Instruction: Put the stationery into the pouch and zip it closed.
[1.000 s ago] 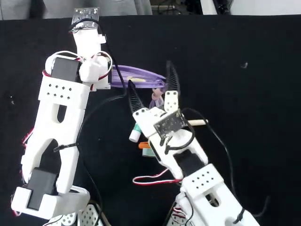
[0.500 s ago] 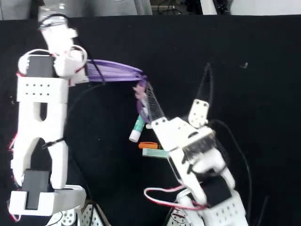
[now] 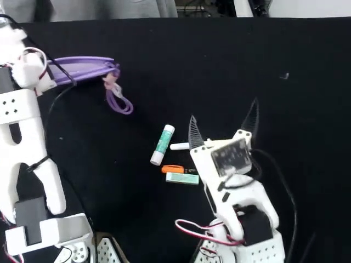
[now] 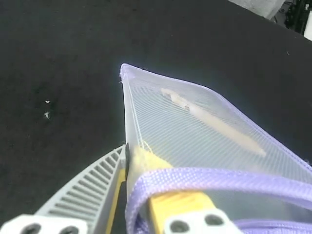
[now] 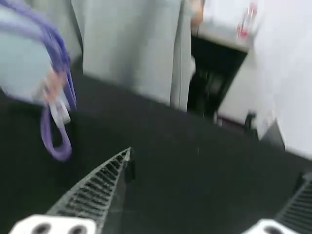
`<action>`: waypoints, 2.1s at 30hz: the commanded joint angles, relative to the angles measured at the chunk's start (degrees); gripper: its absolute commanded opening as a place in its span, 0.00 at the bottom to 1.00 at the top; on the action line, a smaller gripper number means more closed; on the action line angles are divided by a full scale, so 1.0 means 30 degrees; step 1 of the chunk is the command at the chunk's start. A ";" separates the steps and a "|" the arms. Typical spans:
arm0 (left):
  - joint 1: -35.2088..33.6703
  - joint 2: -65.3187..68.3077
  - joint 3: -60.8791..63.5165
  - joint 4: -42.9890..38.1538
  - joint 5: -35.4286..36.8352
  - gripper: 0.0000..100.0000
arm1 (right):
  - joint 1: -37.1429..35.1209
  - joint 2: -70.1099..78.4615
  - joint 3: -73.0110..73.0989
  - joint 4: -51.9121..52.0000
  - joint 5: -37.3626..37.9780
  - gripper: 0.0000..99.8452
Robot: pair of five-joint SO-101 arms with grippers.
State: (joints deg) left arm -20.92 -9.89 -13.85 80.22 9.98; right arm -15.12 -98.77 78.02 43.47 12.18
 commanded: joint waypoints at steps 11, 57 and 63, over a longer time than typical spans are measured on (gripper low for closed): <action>-0.0044 -0.0117 -0.1128 -0.0615 0.0205 0.03 | 0.0498 0.5026 -0.0278 0.1026 0.3956 0.30; 0.0689 -0.0117 -0.0718 -0.0645 0.0205 0.03 | 0.0645 3.8139 -1.9590 0.5304 1.4535 0.01; 0.0777 -0.0117 -0.0718 -0.0645 0.0205 0.03 | 0.1377 3.6264 -1.9560 0.5333 1.4505 0.02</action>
State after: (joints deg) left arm -19.52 -9.89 -13.85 79.96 9.98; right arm -12.57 14.46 20.44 58.42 54.99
